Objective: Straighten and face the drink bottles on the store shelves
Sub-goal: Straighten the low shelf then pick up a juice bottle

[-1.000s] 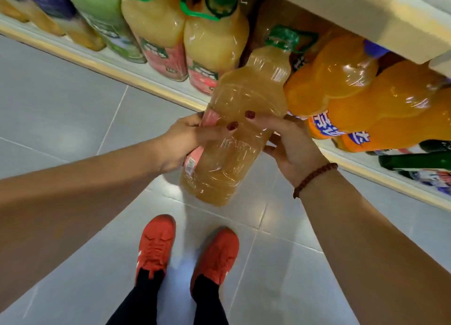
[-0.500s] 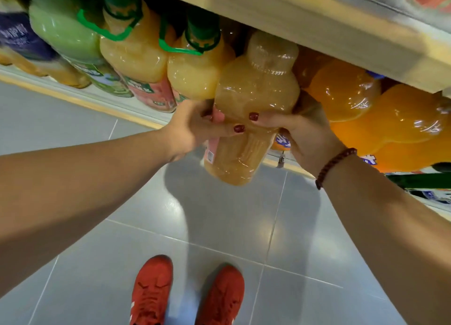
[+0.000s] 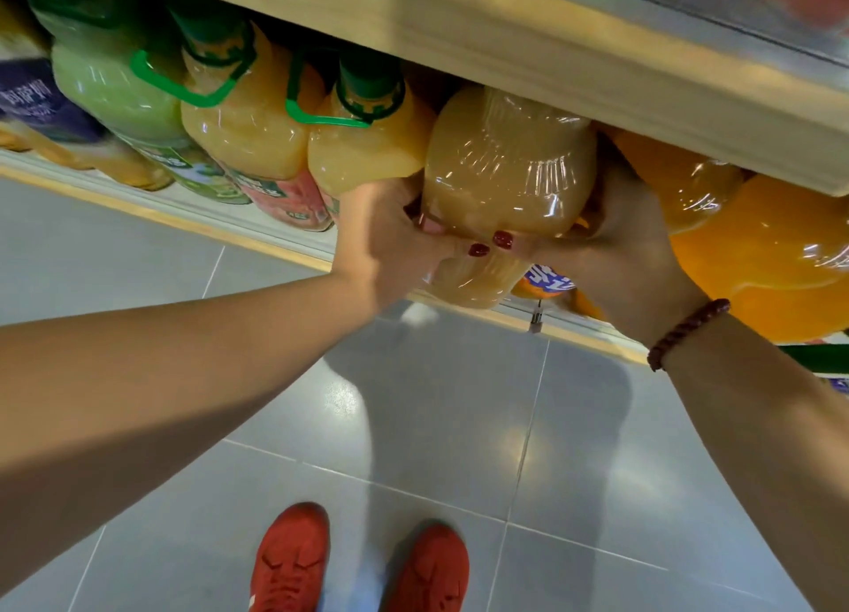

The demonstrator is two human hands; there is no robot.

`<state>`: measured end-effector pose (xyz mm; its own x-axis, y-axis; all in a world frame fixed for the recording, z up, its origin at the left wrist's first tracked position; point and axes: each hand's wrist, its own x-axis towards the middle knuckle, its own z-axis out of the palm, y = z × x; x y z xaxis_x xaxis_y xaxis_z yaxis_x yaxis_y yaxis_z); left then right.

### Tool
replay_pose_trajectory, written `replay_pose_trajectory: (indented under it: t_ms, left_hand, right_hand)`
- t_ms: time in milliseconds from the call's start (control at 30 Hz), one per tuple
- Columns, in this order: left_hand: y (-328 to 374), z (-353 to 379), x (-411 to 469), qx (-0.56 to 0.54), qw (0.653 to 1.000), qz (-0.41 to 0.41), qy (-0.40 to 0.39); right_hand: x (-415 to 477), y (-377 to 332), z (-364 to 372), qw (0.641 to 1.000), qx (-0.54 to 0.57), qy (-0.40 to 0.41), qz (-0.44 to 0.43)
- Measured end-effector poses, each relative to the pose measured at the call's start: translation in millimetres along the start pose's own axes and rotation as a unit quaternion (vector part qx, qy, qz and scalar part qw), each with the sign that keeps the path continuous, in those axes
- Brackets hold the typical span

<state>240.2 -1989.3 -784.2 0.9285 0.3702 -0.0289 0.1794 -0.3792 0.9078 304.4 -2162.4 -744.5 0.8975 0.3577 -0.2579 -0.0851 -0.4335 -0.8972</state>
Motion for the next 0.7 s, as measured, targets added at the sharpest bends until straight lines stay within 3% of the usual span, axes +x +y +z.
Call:
replay_pose_trajectory:
  t_ms: [233, 700]
  left_hand:
    - [-14, 17, -2, 0.062, 0.994, 0.053, 0.075]
    - [-46, 38, -12, 0.096, 0.982, 0.066, 0.146]
  right_hand:
    - [3, 18, 6, 0.999, -0.014, 0.024, -0.046]
    - [1, 56, 27, 0.994, -0.054, 0.046, -0.078]
